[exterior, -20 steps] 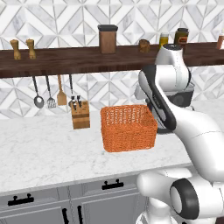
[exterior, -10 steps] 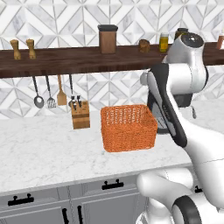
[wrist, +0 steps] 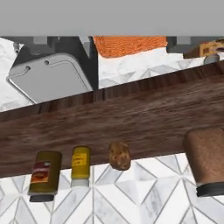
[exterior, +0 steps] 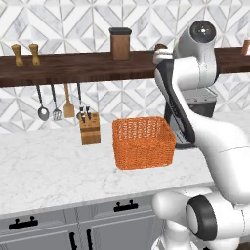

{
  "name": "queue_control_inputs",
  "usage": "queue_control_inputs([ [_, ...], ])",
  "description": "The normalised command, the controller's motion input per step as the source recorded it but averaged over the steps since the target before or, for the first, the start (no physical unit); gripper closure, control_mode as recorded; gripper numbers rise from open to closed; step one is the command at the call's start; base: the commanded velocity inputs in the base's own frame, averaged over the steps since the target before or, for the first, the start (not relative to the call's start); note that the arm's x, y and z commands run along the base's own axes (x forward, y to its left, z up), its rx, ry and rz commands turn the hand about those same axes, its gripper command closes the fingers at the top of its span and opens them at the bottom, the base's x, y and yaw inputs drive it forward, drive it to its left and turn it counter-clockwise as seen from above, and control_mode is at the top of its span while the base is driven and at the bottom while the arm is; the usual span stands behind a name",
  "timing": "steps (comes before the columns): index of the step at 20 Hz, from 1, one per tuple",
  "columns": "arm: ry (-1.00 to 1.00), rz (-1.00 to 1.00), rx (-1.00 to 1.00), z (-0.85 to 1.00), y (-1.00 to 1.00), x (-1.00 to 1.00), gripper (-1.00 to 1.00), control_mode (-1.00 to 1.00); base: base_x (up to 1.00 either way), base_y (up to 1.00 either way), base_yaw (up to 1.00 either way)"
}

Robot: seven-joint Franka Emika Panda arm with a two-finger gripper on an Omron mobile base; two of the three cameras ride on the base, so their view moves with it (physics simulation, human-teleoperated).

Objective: Open the cabinet, pick up the bread from the cabinet and place it in the basket. Then move the basket to the dining counter.

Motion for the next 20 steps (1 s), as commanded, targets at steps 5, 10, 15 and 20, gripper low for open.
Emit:
queue_control_inputs([
  [5,-0.02,-0.03,0.03,0.54,-0.34,0.91,-1.0,-1.0,0.0,0.0,0.0],
  [10,0.14,0.0,0.0,0.16,-0.24,0.88,-1.0,-1.0,0.0,0.0,0.0],
  [15,0.21,0.06,0.0,0.0,-0.06,0.77,-1.0,-1.0,0.0,0.0,0.0],
  [20,0.07,0.11,0.0,-0.02,-0.11,0.68,-1.0,-1.0,0.0,0.0,0.0],
])
